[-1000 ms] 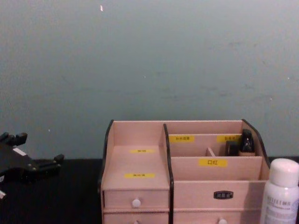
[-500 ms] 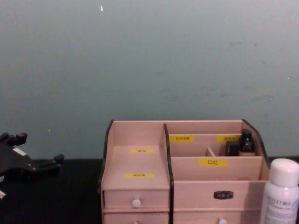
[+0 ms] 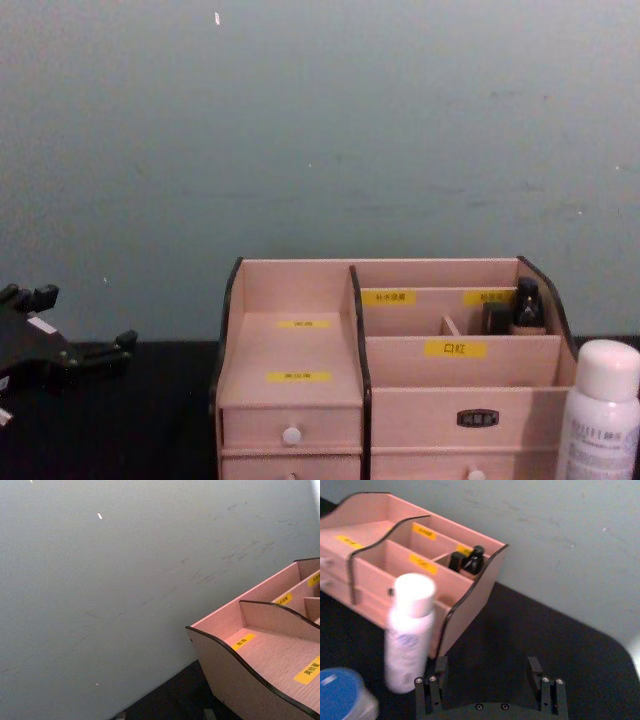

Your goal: Pick up the facial cleanser and watermelon frost from the table and place them into the tiered storage box.

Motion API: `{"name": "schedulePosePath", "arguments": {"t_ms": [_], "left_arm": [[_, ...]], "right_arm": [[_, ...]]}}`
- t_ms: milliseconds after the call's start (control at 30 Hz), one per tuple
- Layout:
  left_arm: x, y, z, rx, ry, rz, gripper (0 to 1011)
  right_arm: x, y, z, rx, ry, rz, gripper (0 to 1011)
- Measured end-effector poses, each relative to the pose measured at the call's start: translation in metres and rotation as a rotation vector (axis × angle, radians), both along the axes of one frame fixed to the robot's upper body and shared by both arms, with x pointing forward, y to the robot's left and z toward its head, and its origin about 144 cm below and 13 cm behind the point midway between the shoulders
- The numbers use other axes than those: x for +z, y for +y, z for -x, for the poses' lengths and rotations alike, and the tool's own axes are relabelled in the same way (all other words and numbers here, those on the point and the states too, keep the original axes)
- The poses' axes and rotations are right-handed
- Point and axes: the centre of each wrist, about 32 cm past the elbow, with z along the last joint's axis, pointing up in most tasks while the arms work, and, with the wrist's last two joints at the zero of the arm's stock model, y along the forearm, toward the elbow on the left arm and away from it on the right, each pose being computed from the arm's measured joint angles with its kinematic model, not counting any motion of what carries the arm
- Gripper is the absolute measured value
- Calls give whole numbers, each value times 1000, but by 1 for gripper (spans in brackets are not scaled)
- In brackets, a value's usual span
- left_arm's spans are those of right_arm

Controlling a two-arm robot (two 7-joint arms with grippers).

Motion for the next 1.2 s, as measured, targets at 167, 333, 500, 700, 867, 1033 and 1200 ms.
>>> {"name": "schedulePosePath", "arguments": {"t_ms": [167,333,500,700,867,1033,1200], "left_arm": [[0,0,0,0,0,0,1001],[0,0,0,0,0,0,1001],[0,0,0,0,0,0,1001],[0,0,0,0,0,0,1001],[0,0,0,0,0,0,1001],[0,0,0,0,0,0,1001],[0,0,0,0,0,0,1001]], "right_arm": [[6,0,18,27,35,-22,1000],[13,5,30,65,83,-89,1000],[14,12,30,82,112,-157,1000],[14,25,20,68,125,-213,1000],[12,34,11,56,138,-236,1000],[10,40,3,54,153,-245,1000],[9,44,-5,48,177,-254,1000]]}}
